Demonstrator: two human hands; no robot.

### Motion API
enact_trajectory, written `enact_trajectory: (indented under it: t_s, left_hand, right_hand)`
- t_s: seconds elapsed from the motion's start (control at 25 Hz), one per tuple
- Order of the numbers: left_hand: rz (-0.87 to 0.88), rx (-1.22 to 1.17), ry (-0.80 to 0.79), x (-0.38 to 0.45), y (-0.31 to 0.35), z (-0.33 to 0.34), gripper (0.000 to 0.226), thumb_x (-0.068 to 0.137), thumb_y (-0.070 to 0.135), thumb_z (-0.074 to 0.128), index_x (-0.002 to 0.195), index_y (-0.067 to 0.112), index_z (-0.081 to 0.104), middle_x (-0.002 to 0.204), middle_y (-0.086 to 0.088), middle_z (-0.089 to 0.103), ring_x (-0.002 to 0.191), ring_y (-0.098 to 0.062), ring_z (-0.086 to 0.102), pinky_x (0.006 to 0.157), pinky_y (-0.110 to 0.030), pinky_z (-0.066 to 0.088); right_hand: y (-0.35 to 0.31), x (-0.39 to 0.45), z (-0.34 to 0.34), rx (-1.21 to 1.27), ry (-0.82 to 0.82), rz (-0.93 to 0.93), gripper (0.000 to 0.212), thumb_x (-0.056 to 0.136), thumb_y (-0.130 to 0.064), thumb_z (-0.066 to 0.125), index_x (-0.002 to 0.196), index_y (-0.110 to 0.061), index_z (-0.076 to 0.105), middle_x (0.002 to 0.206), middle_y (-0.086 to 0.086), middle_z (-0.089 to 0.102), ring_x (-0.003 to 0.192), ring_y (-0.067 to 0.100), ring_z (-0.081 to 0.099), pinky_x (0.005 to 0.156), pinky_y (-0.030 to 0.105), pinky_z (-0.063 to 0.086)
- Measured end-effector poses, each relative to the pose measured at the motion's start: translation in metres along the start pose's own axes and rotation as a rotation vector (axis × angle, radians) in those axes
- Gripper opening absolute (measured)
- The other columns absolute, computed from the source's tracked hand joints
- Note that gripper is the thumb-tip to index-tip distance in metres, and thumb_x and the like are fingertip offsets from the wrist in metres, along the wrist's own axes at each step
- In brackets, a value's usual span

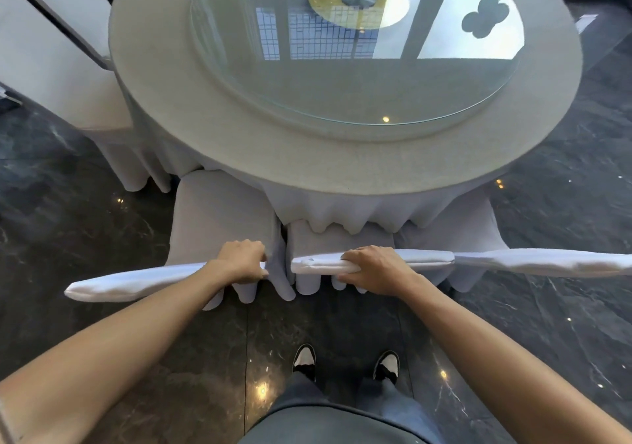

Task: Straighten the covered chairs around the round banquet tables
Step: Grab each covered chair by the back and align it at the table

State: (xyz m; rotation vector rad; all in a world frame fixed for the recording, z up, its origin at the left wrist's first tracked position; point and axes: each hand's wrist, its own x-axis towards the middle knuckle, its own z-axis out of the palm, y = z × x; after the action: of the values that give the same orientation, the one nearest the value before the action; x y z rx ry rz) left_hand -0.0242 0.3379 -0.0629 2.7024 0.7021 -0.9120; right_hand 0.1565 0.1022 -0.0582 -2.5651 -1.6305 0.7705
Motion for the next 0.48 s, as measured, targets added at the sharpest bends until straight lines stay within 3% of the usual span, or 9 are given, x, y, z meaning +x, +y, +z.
enact_trajectory:
  t_s: [0.12,0.2,0.28,0.48]
  left_hand:
    - [0.129,-0.213,-0.006,0.020,0.057,-0.029,0.013,0.083,0.041,0.056,0.082,0.031,0.063,0.090,0.005,0.066,0.098,-0.026,0.068,0.078,-0.039,0.053]
    - [0.208,-0.265,0.034,0.031,0.109,-0.045,0.025,0.087,0.042,0.057,0.104,0.028,0.069,0.104,0.004,0.069,0.107,-0.022,0.066,0.087,-0.040,0.053]
    - [0.272,-0.265,0.042,0.042,0.165,-0.059,0.042,0.090,0.041,0.060,0.128,0.022,0.064,0.126,0.004,0.066,0.114,-0.017,0.062,0.094,-0.037,0.051]
    - [0.394,-0.017,-0.111,0.087,0.307,-0.096,0.051,0.087,0.035,0.062,0.134,0.017,0.059,0.133,-0.001,0.062,0.118,-0.019,0.060,0.100,-0.036,0.048]
  right_hand:
    - [0.044,-0.029,-0.017,0.161,-0.026,0.124,0.055,0.079,-0.079,0.039,0.090,-0.032,0.064,0.072,-0.010,0.066,0.070,0.012,0.062,0.066,0.036,0.051]
    - [0.082,-0.055,-0.029,0.251,-0.036,0.186,0.055,0.080,-0.077,0.041,0.099,-0.033,0.067,0.081,-0.011,0.070,0.076,0.009,0.065,0.071,0.037,0.054]
    - [0.123,-0.082,-0.041,0.264,-0.044,0.251,0.048,0.084,-0.068,0.049,0.112,-0.034,0.066,0.101,-0.009,0.069,0.094,0.014,0.064,0.083,0.037,0.053]
    - [0.254,-0.166,-0.066,0.197,-0.084,0.368,0.046,0.087,-0.054,0.055,0.126,-0.030,0.061,0.124,-0.002,0.063,0.112,0.020,0.057,0.094,0.036,0.046]
